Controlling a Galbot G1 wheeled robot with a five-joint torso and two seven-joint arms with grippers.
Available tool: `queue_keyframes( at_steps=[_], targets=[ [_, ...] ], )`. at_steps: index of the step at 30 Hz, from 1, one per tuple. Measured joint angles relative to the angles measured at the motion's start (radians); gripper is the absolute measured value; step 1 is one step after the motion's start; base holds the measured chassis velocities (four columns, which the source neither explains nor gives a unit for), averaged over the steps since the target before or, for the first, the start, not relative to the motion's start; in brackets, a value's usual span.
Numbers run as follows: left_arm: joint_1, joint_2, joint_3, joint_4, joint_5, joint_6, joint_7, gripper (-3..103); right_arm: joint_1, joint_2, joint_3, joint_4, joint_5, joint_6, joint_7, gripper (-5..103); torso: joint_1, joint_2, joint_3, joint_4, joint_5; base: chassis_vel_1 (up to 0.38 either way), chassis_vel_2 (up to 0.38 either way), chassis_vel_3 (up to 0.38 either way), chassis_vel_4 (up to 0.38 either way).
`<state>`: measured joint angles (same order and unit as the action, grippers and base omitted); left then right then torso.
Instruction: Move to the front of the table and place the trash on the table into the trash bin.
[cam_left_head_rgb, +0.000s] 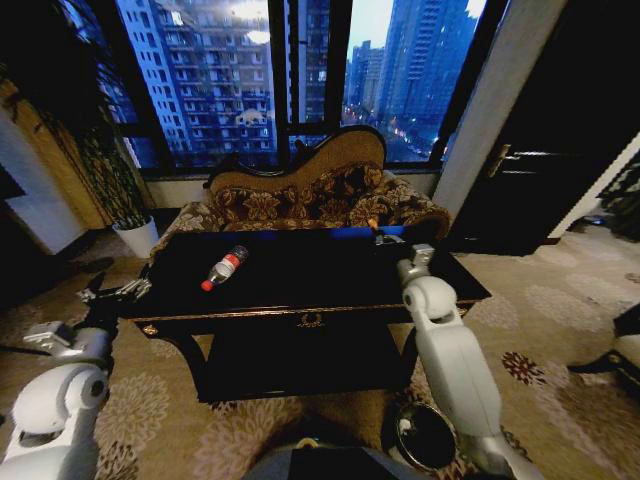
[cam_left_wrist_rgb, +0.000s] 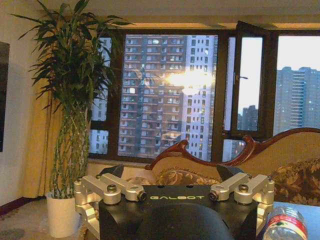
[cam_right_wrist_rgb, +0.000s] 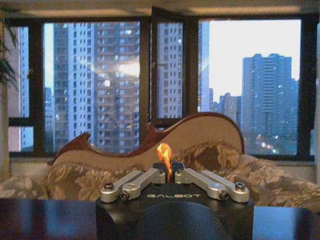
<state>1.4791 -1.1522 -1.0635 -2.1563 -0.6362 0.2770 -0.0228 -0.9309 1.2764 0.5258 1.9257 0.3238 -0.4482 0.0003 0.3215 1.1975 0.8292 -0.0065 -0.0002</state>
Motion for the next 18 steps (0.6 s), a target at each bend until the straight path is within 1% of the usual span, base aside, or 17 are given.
queue_keyframes(
  at_steps=[4, 13, 18],
  targets=[
    [0.008, 0.007, -0.005, -0.002, -0.011, 0.000, 0.000, 100, -0.036, 0.003, 0.023, 0.024, 0.003, 0.000, 0.000, 3, 0.000, 0.000, 0.000, 0.0001, 0.0002, 0.000, 0.000, 0.000, 0.000],
    [0.003, 0.003, -0.006, -0.008, -0.013, 0.000, 0.000, 100, -0.085, 0.012, 0.030, 0.060, 0.003, -0.001, 0.000, 3, 0.000, 0.000, 0.000, 0.0000, 0.0000, 0.000, 0.000, 0.000, 0.000],
    [0.001, 0.010, -0.026, -0.011, -0.025, 0.000, -0.001, 100, -0.103, 0.007, 0.041, 0.072, 0.004, -0.002, 0.000, 3, 0.000, 0.000, 0.000, 0.0000, 0.0002, 0.060, -0.050, -0.054, 0.059]
  ],
)
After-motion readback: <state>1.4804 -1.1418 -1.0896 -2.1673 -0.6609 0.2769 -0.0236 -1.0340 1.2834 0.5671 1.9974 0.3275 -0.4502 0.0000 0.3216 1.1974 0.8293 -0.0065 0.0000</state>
